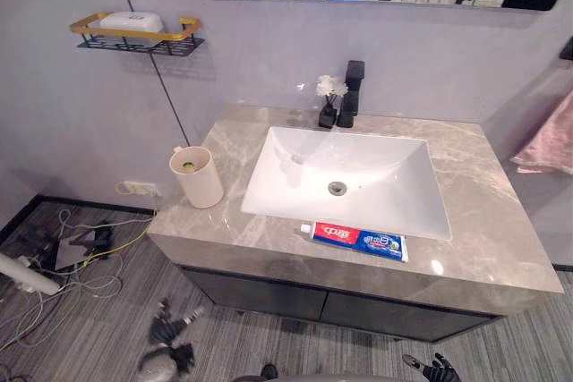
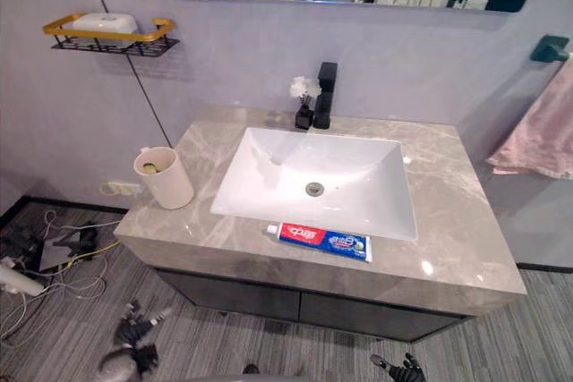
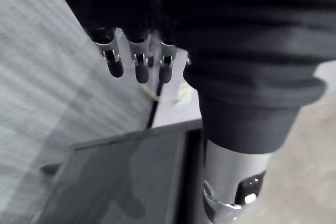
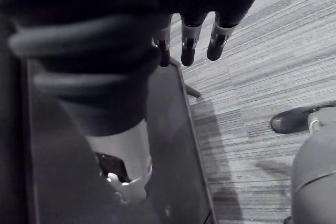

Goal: Organize washtable

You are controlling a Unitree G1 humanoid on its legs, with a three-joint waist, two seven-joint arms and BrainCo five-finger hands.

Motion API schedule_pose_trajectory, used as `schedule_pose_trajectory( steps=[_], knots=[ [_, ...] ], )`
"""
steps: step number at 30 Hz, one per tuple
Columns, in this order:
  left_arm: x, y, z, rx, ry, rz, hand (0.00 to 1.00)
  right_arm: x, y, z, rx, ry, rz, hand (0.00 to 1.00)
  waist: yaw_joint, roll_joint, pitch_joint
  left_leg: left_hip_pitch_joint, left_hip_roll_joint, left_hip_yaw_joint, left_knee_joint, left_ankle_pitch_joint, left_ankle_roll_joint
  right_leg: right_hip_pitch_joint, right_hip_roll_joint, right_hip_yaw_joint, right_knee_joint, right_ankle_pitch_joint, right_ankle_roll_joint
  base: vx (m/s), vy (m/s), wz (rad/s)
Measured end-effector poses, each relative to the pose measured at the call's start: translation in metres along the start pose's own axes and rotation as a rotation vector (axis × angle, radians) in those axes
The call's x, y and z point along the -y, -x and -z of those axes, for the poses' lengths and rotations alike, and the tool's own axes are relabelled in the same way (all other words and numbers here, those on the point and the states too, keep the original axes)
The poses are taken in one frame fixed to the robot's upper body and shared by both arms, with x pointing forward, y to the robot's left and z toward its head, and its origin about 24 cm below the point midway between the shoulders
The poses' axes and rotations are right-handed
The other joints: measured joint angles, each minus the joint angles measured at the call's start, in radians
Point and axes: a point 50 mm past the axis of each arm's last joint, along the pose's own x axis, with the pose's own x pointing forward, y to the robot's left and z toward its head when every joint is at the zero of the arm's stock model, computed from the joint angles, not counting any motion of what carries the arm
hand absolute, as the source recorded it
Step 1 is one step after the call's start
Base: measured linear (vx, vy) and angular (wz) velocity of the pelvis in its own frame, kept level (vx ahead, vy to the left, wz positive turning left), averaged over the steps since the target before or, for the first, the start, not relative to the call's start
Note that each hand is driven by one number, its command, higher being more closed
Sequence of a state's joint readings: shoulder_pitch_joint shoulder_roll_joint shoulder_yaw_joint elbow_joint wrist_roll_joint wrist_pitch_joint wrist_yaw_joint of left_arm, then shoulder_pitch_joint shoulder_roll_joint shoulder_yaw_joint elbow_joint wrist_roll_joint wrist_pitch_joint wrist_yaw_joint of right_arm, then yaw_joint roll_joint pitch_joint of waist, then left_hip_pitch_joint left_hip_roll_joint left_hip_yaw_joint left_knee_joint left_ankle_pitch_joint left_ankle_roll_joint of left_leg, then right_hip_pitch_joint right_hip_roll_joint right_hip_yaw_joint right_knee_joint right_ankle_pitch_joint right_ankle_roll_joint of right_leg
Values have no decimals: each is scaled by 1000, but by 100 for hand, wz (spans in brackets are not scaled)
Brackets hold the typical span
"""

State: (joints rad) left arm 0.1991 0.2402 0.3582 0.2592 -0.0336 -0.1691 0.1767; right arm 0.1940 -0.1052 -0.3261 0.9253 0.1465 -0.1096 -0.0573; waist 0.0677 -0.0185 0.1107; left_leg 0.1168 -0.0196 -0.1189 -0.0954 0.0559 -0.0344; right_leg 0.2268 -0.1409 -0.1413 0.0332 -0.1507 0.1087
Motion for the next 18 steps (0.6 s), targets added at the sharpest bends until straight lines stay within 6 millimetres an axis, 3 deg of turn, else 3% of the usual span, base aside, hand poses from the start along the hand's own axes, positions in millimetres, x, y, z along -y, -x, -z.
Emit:
schedule_pose_trajectory(
  steps=[2, 3, 6, 8, 11, 18],
  knots=[
    [-5, -4, -33, 145, -29, -21, 0, -6, 1, -7, 38, -11, -24, 0, 5, 1, 1, -5, -3, -10, 1, 0, 1, 6, -4, -21, -1, 0, 1, 69, -29, 16],
    [-7, -4, -39, 170, -30, -28, 0, -8, 1, -9, 47, -14, -33, 0, 5, 2, 1, -5, -3, -13, 1, 0, 0, 11, -4, -25, -1, 0, 1, 63, -29, 18],
    [-12, 2, -86, 374, -35, -75, 0, -11, 2, -5, 38, -22, -42, 0, 9, -1, 1, -25, -4, -22, 37, -18, 0, 16, -6, -49, 2, 0, 1, 34, -20, 15],
    [-11, 17, -127, 577, -69, -111, 0, -10, 5, -3, 39, -25, -44, 0, 8, 1, 0, -36, -3, -23, 74, -39, 0, 17, -3, -51, 14, 0, 1, 6, -11, 3],
    [-1, 37, -162, 769, -84, -107, 0, -10, 5, -2, 40, -25, -49, 0, 3, 9, -5, -34, -3, -25, 83, -52, 2, 29, -3, -52, 17, 0, 0, -39, -7, 0],
    [48, 81, -196, 1013, -8, 137, 0, -9, 6, 2, 28, -25, -58, 0, -2, 26, -18, -34, -6, -33, 76, -46, 3, 20, -3, -58, 20, -11, -9, -71, -11, 3]
  ],
)
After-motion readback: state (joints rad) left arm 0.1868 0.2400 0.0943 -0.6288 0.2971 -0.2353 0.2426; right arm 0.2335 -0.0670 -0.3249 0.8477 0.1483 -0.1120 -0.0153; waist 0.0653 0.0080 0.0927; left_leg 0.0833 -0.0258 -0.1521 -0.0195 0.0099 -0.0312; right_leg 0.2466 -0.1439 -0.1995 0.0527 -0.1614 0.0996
